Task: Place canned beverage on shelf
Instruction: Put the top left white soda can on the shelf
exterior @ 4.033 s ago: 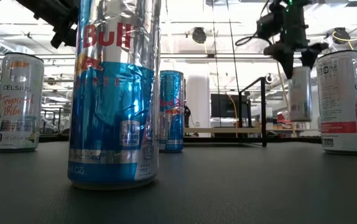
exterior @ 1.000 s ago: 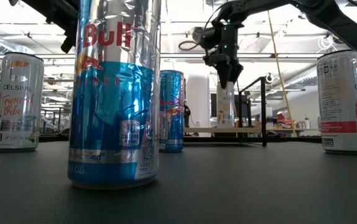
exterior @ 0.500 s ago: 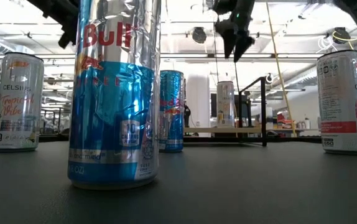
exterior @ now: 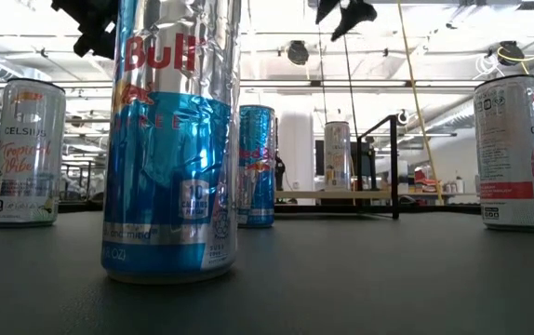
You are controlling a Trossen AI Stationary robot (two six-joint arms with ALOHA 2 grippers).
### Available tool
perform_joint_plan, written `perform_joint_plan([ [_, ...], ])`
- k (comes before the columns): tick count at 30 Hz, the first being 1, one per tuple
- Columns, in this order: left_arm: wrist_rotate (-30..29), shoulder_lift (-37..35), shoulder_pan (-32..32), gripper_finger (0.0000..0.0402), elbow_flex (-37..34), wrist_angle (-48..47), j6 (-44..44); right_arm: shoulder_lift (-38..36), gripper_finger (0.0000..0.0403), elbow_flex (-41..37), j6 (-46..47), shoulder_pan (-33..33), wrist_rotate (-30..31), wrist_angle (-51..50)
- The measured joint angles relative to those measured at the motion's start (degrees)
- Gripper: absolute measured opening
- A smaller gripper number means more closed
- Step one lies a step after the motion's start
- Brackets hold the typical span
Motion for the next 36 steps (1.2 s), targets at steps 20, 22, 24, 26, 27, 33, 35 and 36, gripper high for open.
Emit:
perform_joint_plan([
  [20, 8.8, 4.7, 24.6, 0.0376, 0.0, -7.7, 7.0, -0.2, 0.0304, -13.8, 9.7, 15.5, 7.6, 9.4],
  [22, 10.5, 5.9, 27.5, 0.0376, 0.0, -8.5, 8.2, -0.2, 0.0304, -17.5, 10.3, 16.2, 6.6, 11.7],
  [24, 11.3, 7.2, 30.1, 0.0376, 0.0, -9.5, 9.2, -0.2, 0.0304, -20.7, 11.1, 16.6, 4.0, 15.6],
  [26, 11.9, 8.5, 32.1, 0.0376, 0.0, -9.8, 9.5, -0.2, 0.0304, -22.5, 11.6, 16.7, 1.7, 18.9],
  [27, 12.7, 9.1, 33.0, 0.0376, 0.0, -9.9, 9.7, -0.2, 0.0304, -23.0, 11.8, 16.7, 1.1, 20.0],
  [33, 16.7, 13.6, 36.5, 0.0376, 0.0, -9.3, 10.7, -0.8, 0.0304, -23.4, 12.1, 16.4, -0.9, 23.9],
  [35, 17.6, 15.3, 37.2, 0.0376, 0.0, -9.2, 11.4, -1.5, 0.0304, -23.4, 12.6, 15.9, -1.9, 24.9],
  [36, 17.9, 16.1, 37.5, 0.0376, 0.0, -9.0, 12.0, -2.0, 0.0304, -23.4, 12.7, 15.6, -2.3, 25.1],
])
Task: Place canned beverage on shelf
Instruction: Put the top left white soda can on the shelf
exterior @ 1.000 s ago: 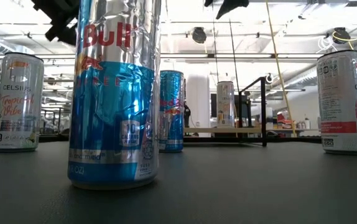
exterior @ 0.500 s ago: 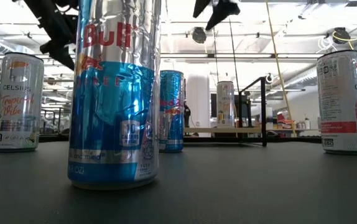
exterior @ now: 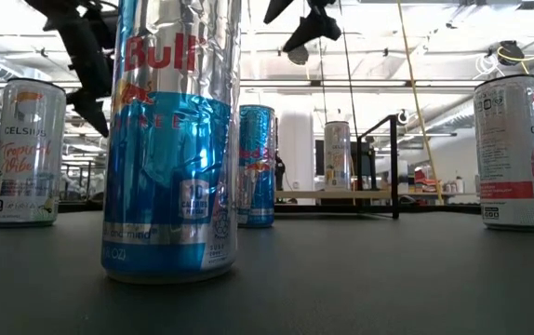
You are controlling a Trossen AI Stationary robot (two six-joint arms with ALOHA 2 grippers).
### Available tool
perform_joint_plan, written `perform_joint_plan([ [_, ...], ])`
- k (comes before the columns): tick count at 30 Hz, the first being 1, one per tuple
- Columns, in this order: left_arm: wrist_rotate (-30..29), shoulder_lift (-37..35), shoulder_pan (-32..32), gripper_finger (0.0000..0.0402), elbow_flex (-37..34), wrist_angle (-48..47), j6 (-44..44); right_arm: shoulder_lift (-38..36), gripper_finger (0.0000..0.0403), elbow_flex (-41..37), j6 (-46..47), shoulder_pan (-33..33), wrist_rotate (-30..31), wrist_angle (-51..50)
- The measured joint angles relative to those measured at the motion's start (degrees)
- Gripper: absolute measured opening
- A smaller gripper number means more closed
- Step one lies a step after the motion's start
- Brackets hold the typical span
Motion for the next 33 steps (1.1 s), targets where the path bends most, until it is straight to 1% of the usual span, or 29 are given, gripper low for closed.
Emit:
perform_joint_plan([
  [9, 1.8, 5.7, 2.1, 0.0375, 0.0, 3.3, 2.9, -2.2, 0.0304, 0.0, 0.9, -1.9, -0.7, 0.3],
  [12, 2.9, 6.6, 2.7, 0.0364, 0.0, 3.3, 3.1, -2.3, 0.0304, 0.0, 1.1, -2.1, -0.8, 0.3],
  [15, 3.3, 6.8, 3.0, 0.0333, 0.0, 3.1, 3.1, -2.2, 0.0304, 0.0, 1.1, -2.1, -0.9, 0.3],
  [21, 3.3, 6.0, 3.0, 0.0249, 0.0, 1.3, 3.1, -2.2, 0.0304, 0.0, 1.3, -2.6, -0.9, 0.5],
  [23, 3.3, 5.1, 3.0, 0.0234, 0.0, -0.7, 3.1, -2.5, 0.0304, 0.0, 1.3, -2.7, -0.9, 1.1],
  [26, 2.8, 3.0, 2.8, 0.0234, 1.1, -7.0, 3.1, -3.0, 0.0304, 0.0, 1.3, -2.6, -3.0, 3.2],
  [30, 0.8, -0.6, 1.3, 0.0234, 5.5, -13.6, 3.1, -4.7, 0.0304, 0.0, 1.0, -2.5, -3.9, 7.4],
  [33, 0.7, -3.5, -0.8, 0.0236, 9.4, -18.4, 3.0, -6.4, 0.0304, 0.0, -2.3, -2.6, -3.6, 9.4],
])
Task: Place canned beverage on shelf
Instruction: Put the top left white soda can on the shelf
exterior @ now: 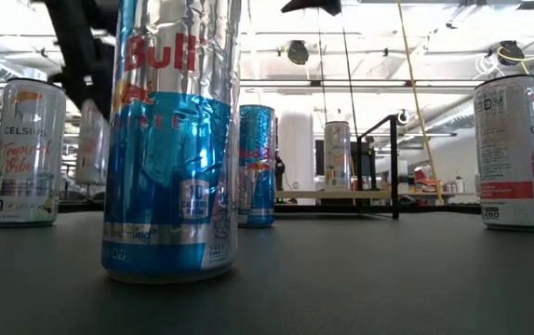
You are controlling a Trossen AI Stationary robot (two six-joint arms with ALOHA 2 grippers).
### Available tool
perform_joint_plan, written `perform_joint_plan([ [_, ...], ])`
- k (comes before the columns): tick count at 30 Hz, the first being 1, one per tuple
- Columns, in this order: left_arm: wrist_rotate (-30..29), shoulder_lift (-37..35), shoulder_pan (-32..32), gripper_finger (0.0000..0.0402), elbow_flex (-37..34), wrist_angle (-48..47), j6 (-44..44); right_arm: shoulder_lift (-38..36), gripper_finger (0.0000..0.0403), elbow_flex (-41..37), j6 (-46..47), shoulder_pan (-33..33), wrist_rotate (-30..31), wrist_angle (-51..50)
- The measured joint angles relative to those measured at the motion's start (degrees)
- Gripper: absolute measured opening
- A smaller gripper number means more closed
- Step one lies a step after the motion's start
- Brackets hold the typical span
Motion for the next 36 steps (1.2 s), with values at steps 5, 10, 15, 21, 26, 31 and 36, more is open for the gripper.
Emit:
perform_joint_plan([
  [5, 0.1, -2.6, -4.0, 0.0239, 8.4, -5.3, -0.7, -1.4, 0.0304, 0.0, -3.9, 0.0, -0.1, -0.1],
  [10, 2.3, -3.2, -8.0, 0.024, 16.2, -6.3, -1.6, -1.4, 0.0297, 0.0, 0.9, 1.3, -1.5, -0.2],
  [15, 8.4, -3.1, -10.9, 0.0241, 22.2, -6.0, -0.1, -1.3, 0.0284, 0.0, -0.7, 3.8, -1.6, 3.9],
  [21, 17.8, -3.0, -13.2, 0.0242, 24.5, 1.5, 0.4, 0.2, 0.0286, 0.0, -10.3, 5.4, -1.4, 16.6],
  [26, 21.6, -0.4, -16.9, 0.0242, 24.5, 8.2, -0.6, 4.1, 0.031, 0.0, -11.6, 5.3, -1.5, 18.6],
  [31, 20.9, 3.2, -20.7, 0.0242, 24.5, 13.6, -1.8, 6.8, 0.0339, 0.0, -14.0, 5.0, 1.7, 19.6],
  [36, 20.7, 7.3, -23.2, 0.0242, 24.5, 18.3, -3.1, 8.0, 0.0349, 0.0, -16.5, 4.6, 4.7, 19.5],
])
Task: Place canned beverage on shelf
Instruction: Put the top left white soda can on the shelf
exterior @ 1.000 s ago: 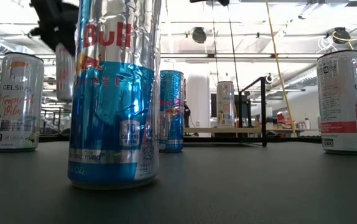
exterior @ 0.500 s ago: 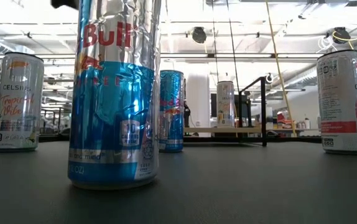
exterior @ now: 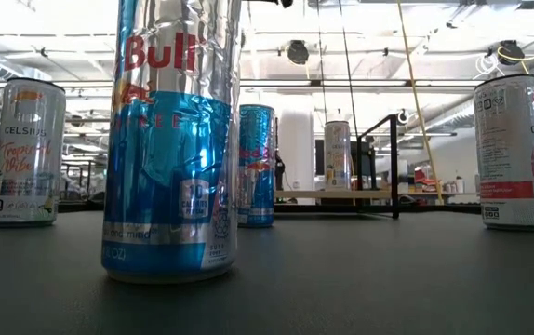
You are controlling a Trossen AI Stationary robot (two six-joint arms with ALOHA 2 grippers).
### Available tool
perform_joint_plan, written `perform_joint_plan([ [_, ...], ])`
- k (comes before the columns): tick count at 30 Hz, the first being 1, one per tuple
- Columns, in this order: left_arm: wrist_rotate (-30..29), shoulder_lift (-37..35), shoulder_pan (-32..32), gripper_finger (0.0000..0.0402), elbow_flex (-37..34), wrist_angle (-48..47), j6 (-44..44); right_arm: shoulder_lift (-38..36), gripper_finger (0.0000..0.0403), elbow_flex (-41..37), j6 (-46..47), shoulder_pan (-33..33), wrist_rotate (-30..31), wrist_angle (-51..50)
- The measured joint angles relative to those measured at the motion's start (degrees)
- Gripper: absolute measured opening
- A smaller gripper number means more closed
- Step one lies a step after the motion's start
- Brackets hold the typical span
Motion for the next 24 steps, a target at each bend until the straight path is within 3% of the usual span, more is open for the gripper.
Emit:
perform_joint_plan([
  [8, -0.4, 4.6, -1.2, 0.0242, -0.1, 3.8, 0.0, 2.2, 0.035, 0.0, 0.7, -0.5, 0.6, -1.9],
  [13, 0.0, 6.2, -1.5, 0.0242, -0.1, 5.5, 0.0, 3.2, 0.0347, 0.0, -0.1, -1.4, 6.2, -3.4],
  [24, 0.2, 6.4, -1.6, 0.0242, -0.1, 8.8, -2.5, 3.9, 0.0325, 0.0, 1.3, -3.4, 2.4, -4.7],
])
